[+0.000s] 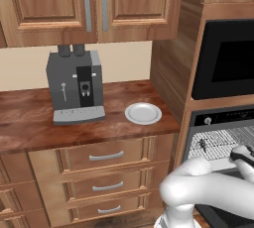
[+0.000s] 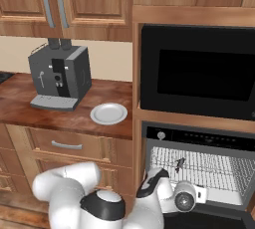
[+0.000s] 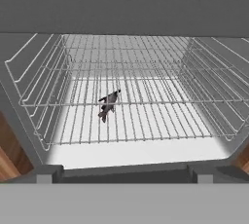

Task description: Take the fish from the oven and place it on the plate on the counter.

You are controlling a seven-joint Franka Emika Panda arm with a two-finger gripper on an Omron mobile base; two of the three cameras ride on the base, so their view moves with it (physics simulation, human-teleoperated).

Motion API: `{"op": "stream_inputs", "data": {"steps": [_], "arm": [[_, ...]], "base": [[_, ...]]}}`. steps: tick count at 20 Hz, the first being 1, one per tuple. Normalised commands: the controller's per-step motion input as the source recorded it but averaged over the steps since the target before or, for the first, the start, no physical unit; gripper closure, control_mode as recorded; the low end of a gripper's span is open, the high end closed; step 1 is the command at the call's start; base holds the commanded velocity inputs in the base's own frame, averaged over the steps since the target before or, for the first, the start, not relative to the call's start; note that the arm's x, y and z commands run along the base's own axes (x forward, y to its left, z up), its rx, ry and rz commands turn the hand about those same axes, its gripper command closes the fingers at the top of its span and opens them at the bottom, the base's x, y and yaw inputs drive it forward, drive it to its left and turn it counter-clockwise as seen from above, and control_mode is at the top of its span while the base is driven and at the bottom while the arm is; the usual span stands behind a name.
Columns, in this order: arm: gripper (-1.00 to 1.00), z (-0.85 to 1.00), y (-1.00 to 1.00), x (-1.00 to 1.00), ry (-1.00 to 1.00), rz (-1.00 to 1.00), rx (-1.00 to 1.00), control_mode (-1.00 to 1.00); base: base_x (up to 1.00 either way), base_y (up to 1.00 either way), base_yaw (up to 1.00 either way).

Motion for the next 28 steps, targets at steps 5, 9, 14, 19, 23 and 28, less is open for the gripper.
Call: {"op": "stream_inputs", "data": {"steps": [5, 9, 14, 19, 23, 28], "arm": [[-1.00, -0.30, 0.00, 0.42, -0.04, 0.13, 0.00, -1.00], [-1.00, -0.08, 0.00, 0.40, -0.05, 0.12, 0.00, -1.00], [-1.00, -0.06, 0.00, 0.19, -0.05, 0.06, 0.00, -1.00], [-1.00, -0.46, 0.00, 0.00, 0.00, 0.01, 0.00, -1.00], [-1.00, -0.57, 0.00, 0.00, 0.00, 0.00, 0.00, -1.00], [-1.00, -0.54, 0.00, 0.03, -0.01, 0.00, 0.00, -1.00]], "base": [[0.00, 0.00, 0.00], [0.00, 0.00, 0.00], [0.00, 0.00, 0.00], [0.00, 0.00, 0.00], [0.00, 0.00, 0.00], [0.00, 0.00, 0.00]]}}
